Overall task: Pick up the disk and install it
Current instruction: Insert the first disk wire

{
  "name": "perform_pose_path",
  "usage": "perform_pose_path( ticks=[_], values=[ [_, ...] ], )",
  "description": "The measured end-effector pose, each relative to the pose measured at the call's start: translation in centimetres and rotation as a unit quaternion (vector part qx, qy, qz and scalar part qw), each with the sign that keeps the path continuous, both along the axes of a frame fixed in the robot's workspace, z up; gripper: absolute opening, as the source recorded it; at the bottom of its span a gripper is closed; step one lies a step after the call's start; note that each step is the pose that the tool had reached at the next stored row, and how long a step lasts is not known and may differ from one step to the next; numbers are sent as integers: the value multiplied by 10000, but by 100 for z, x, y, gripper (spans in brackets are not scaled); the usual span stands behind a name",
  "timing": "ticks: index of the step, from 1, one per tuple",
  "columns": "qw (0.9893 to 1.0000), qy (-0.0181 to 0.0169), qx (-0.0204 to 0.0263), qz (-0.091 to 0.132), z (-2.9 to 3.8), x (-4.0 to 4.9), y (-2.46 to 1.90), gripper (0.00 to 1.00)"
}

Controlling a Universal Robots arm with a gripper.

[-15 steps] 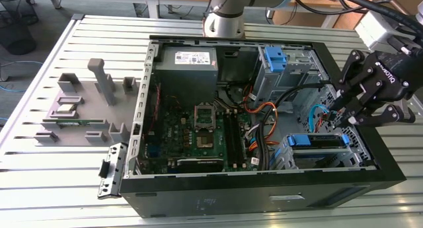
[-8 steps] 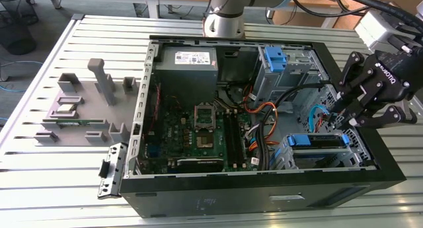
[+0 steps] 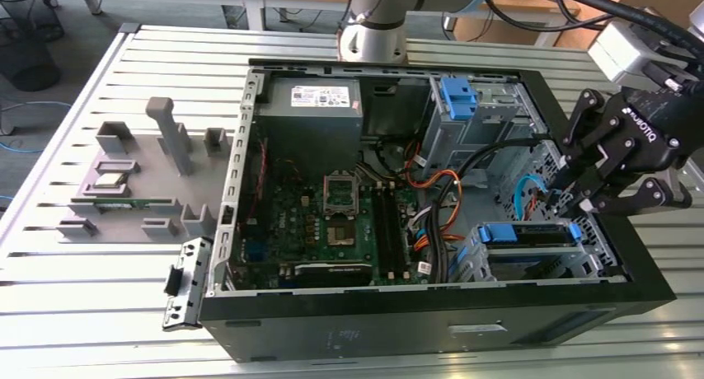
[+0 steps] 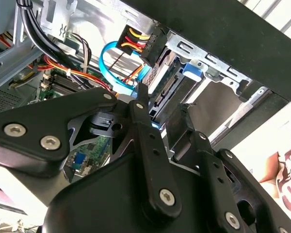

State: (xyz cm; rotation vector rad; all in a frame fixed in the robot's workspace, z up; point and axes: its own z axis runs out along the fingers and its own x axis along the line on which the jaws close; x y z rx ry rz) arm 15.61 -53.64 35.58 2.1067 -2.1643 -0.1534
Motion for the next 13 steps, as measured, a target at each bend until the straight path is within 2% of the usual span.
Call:
perform_pose_path(
  ticks=[11, 13],
  values=[
    [10000, 0, 0, 0, -3, 0, 0, 40],
    [10000, 0, 0, 0, -3, 0, 0, 28]
  ],
)
